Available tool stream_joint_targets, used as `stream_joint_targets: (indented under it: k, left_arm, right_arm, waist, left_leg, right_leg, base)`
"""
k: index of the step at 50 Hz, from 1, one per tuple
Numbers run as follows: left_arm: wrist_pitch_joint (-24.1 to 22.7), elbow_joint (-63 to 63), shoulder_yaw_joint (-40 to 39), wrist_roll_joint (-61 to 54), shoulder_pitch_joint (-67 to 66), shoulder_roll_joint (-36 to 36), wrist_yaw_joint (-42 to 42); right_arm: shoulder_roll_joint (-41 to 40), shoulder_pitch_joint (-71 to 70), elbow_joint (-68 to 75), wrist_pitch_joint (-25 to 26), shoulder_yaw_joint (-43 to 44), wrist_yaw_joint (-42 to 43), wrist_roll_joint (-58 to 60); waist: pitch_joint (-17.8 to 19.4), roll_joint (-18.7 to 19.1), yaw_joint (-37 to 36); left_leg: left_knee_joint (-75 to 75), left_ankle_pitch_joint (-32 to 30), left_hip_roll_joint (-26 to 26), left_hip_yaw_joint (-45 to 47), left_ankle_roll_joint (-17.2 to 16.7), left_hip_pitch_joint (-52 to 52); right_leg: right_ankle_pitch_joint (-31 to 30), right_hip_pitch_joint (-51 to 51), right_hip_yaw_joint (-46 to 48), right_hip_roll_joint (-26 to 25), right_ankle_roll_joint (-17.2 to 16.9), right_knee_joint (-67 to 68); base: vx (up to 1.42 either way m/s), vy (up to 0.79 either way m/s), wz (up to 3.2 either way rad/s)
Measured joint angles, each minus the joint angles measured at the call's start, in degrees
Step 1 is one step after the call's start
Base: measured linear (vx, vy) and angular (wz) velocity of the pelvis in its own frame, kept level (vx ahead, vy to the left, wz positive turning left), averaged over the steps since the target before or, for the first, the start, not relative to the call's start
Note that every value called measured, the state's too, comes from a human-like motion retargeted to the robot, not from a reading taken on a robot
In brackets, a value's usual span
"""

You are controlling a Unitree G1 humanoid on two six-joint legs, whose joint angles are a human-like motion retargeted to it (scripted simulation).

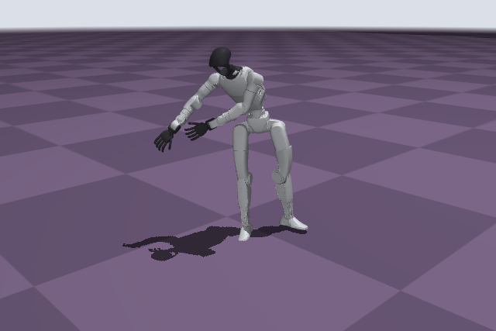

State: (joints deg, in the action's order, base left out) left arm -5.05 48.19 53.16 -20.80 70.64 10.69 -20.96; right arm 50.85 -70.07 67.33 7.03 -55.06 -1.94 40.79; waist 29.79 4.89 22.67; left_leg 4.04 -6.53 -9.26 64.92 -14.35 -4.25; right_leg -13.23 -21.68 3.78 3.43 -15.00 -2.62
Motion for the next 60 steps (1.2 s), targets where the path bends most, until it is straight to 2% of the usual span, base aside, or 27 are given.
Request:
stream_joint_targets:
  k: [4, 7, 10, 13, 17, 20, 23, 25, 27, 30, 33, 35, 38, 40, 42, 44, 48, 51, 55, 57, 60]
  left_arm:
    - [-1.29, -10.93, -4.44, -2.82, -11.34, -2.33, 3.34]
    - [-1.37, -25.57, -4.78, -5.49, -27.0, -9.22, 6.86]
    - [-1.79, -36.38, -5.44, -6.32, -41.69, -16.47, 8.81]
    - [-3.02, -43.84, -7.74, -4.39, -52.13, -22.25, 9.44]
    - [-3.83, -50.74, -10.51, -2.45, -56.08, -23.43, 11.27]
    - [-3.98, -53.28, -9.88, 0.24, -51.05, -19.61, 10.08]
    - [-3.35, -51.9, -7.14, 3.18, -40.72, -13.39, 8.42]
    - [-1.98, -48.4, -4.93, 4.85, -32.16, -9.0, 8.08]
    - [-0.82, -43.04, -3.99, 5.68, -22.63, -5.04, 8.47]
    - [-0.48, -30.69, -1.1, 3.65, -8.75, 0.05, 8.11]
    - [-0.18, -13.73, 0.73, 1.96, 2.04, 6.11, 6.48]
    - [0.42, -4.06, 1.31, 1.41, 5.44, 9.37, 6.1]
    - [0.41, 3.51, -1.24, 2.82, 3.84, 11.26, 7.03]
    - [-0.35, 2.49, -3.62, 5.29, -1.63, 9.12, 8.61]
    - [-1.17, -4.16, -3.91, 8.9, -11.93, 2.34, 11.16]
    - [-2.36, -10.68, -4.0, 11.87, -22.17, -6.08, 12.95]
    - [-4.07, -17.05, -6.4, 16.51, -39.77, -23.18, 12.45]
    - [-4.19, -17.64, -11.53, 18.45, -49.54, -31.85, 12.9]
    - [-5.71, -24.22, -17.91, 17.8, -57.1, -39.34, 14.14]
    - [-6.92, -29.17, -18.67, 16.06, -56.83, -40.05, 13.68]
    - [-8.22, -37.15, -17.97, 14.69, -52.59, -38.1, 11.41]
  right_arm:
    - [2.74, 7.25, -10.78, 0.05, 3.85, -0.22, 2.92]
    - [2.9, 18.3, -25.01, -0.38, 9.83, -1.98, 6.22]
    - [1.37, 28.57, -38.29, -3.23, 13.28, -4.37, 6.38]
    - [-2.6, 36.59, -44.31, -5.51, 16.27, -0.74, 12.15]
    - [-3.0, 41.93, -51.04, -6.23, 20.99, 1.23, 12.67]
    - [-0.9, 43.43, -52.37, -4.83, 26.45, 2.75, 12.38]
    - [3.56, 41.78, -48.46, -2.82, 29.75, 2.55, 13.65]
    - [7.87, 39.19, -45.06, -2.16, 30.64, 0.06, 7.66]
    - [10.22, 35.73, -36.37, -1.73, 29.92, -2.08, 12.53]
    - [16.39, 28.47, -21.15, -2.62, 20.28, -3.57, 14.22]
    - [17.53, 21.02, -5.18, -3.92, 9.51, -4.7, 12.16]
    - [16.86, 18.51, 1.41, -4.12, 6.06, -5.36, 8.2]
    - [14.93, 16.77, 2.68, -3.04, 7.59, -2.84, 2.87]
    - [13.14, 17.88, -2.15, -2.24, 11.81, 0.05, 1.74]
    - [9.57, 22.54, -10.98, -1.61, 17.76, 0.93, 4.86]
    - [4.89, 26.01, -18.74, -1.31, 19.44, 0.7, 9.6]
    - [-6.26, 28.75, -28.83, -0.93, 13.31, -1.85, 17.65]
    - [-16.09, 29.88, -30.93, -1.11, 9.75, -3.06, 22.69]
    - [-28.04, 31.96, -29.08, 2.37, 11.72, 2.7, 30.19]
    - [-28.59, 31.62, -30.95, 2.73, 12.98, 4.17, 29.6]
    - [-25.06, 30.63, -35.06, 2.76, 16.31, 6.07, 25.96]
  waist:
    - [0.0, 2.66, -0.33]
    - [0.0, 4.14, -1.5]
    - [0.0, 5.3, -3.1]
    - [0.0, 5.99, -4.68]
    - [0.0, 6.2, -5.5]
    - [0.0, 5.45, -5.2]
    - [0.0, 3.95, -4.56]
    - [0.0, 2.7, -4.07]
    - [0.0, 2.04, -3.46]
    - [0.0, 0.95, -4.13]
    - [0.0, 1.32, -4.63]
    - [0.0, 2.02, -4.98]
    - [0.0, 4.02, -5.13]
    - [0.0, 5.38, -4.86]
    - [0.0, 5.47, -4.79]
    - [0.0, 5.35, -5.13]
    - [0.0, 5.25, -6.48]
    - [0.0, 6.32, -7.97]
    - [0.0, 8.03, -10.05]
    - [0.0, 8.71, -11.02]
    - [0.0, 8.58, -11.6]
  left_leg:
    - [0.02, 0.03, -0.52, 1.03, 0.84, 0.79]
    - [0.11, -0.22, -1.07, 2.1, 1.15, 1.71]
    - [0.1, -0.56, -1.62, 3.21, 0.86, 2.32]
    - [0.02, -0.86, -1.86, 3.92, 0.79, 2.75]
    - [-0.3, -0.96, -1.93, 4.08, 0.81, 2.63]
    - [-0.65, -0.85, -1.92, 3.66, 1.03, 2.23]
    - [-0.93, -0.74, -1.94, 2.94, 1.23, 1.72]
    - [-1.16, -0.61, -2.15, 2.47, 0.65, 1.24]
    - [-1.28, -0.61, -2.16, 1.76, 0.91, 0.61]
    - [-0.84, -0.94, -2.15, 0.88, 0.51, -0.07]
    - [-0.2, -1.37, -2.19, -0.06, 0.05, -0.69]
    - [0.27, -1.67, -2.27, -0.61, -0.15, -0.93]
    - [0.64, -1.87, -2.57, -1.21, -0.11, -1.08]
    - [0.58, -1.81, -2.81, -1.5, 0.1, -1.12]
    - [0.29, -1.61, -3.1, -1.51, 0.27, -0.78]
    - [0.14, -1.49, -3.26, -1.19, 0.36, -0.39]
    - [-0.13, -1.32, -3.3, -0.14, 0.21, 0.25]
    - [-0.38, -1.27, -3.16, 0.57, -0.01, 0.37]
    - [-0.46, -1.42, -2.77, 0.85, 0.08, 0.32]
    - [-0.16, -1.7, -2.64, 0.74, 0.02, 0.33]
    - [0.32, -2.1, -2.6, 0.09, 0.07, 0.32]
  right_leg:
    - [-0.27, 0.54, -1.2, -1.07, 0.0, -0.81]
    - [-0.71, 1.2, -2.21, -2.31, 0.0, -1.67]
    - [-1.06, 1.4, -3.14, -3.58, 0.0, -2.2]
    - [-1.28, 1.45, -3.78, -4.29, 0.0, -2.35]
    - [-1.42, 1.19, -4.06, -4.46, 0.0, -2.35]
    - [-1.5, 1.01, -3.72, -4.19, 0.0, -2.33]
    - [-1.6, 0.87, -2.93, -3.82, 0.0, -2.23]
    - [-1.53, 0.7, -2.27, -3.74, 0.0, -2.12]
    - [-1.76, 0.55, -1.39, -3.41, 0.0, -2.26]
    - [-1.93, 0.39, -0.08, -3.23, 0.0, -2.35]
    - [-1.9, 0.21, 1.18, -3.24, 0.0, -2.35]
    - [-1.81, 0.21, 1.86, -3.34, 0.0, -2.34]
    - [-1.43, 0.17, 2.34, -3.54, 0.0, -1.98]
    - [-1.11, 0.17, 2.43, -3.59, 0.0, -1.65]
    - [-0.76, 0.46, 2.23, -3.63, 0.0, -1.34]
    - [-0.53, 0.66, 1.76, -3.71, 0.0, -1.17]
    - [-0.35, 0.88, 0.48, -3.81, 0.0, -1.27]
    - [-0.41, 0.84, -0.41, -3.72, 0.0, -1.61]
    - [-0.69, 0.84, -0.94, -3.38, 0.0, -2.12]
    - [-0.76, 0.84, -0.84, -3.37, 0.0, -2.12]
    - [-0.74, 0.92, -0.16, -3.37, 0.0, -1.83]
  base:
    - [0.1, -0.07, -0.3]
    - [0.09, -0.12, -0.41]
    - [0.07, -0.14, -0.38]
    - [0.04, -0.1, -0.27]
    - [0.01, -0.01, -0.04]
    - [0.0, 0.0, 0.0]
    - [-0.05, 0.02, 0.22]
    - [-0.06, 0.02, 0.3]
    - [-0.06, 0.03, 0.34]
    - [-0.06, 0.02, 0.34]
    - [-0.04, 0.0, 0.34]
    - [-0.01, -0.01, 0.28]
    - [0.0, 0.0, 0.08]
    - [0.0, 0.0, 0.0]
    - [0.0, 0.0, 0.0]
    - [0.0, 0.0, 0.0]
    - [0.02, -0.02, -0.22]
    - [0.01, -0.01, -0.13]
    - [0.0, 0.0, 0.0]
    - [0.0, 0.0, 0.0]
    - [-0.01, 0.0, 0.08]
